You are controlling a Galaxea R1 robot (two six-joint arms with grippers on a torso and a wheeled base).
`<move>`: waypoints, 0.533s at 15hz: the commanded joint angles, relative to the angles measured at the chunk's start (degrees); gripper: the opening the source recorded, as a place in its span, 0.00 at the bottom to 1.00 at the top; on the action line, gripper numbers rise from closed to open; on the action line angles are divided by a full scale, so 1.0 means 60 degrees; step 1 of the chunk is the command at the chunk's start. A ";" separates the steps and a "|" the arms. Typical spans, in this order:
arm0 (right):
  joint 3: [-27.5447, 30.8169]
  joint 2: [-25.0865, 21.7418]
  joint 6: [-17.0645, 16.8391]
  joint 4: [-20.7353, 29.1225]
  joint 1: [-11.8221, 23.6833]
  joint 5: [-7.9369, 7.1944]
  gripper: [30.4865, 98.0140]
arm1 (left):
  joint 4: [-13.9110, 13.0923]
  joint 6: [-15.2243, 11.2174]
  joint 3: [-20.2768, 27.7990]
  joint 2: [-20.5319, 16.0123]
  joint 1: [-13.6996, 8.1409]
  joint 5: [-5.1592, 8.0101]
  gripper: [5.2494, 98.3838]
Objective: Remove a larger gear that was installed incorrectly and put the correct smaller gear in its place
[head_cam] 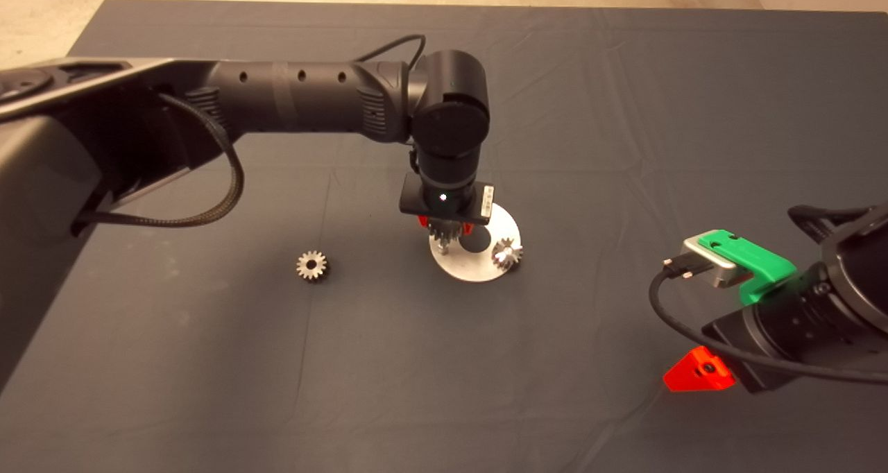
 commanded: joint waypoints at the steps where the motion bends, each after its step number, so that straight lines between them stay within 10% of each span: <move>1: 0.0023 -0.0019 -0.0034 0.0325 0.0137 0.0023 1.00 | -0.0576 -0.0029 0.0052 -0.0052 -0.0544 0.1262 0.44; 8: 0.0023 -0.0019 -0.0034 0.0325 0.0144 0.0023 1.00 | -0.0459 0.0249 -0.0097 -0.1077 -0.0530 0.1262 0.44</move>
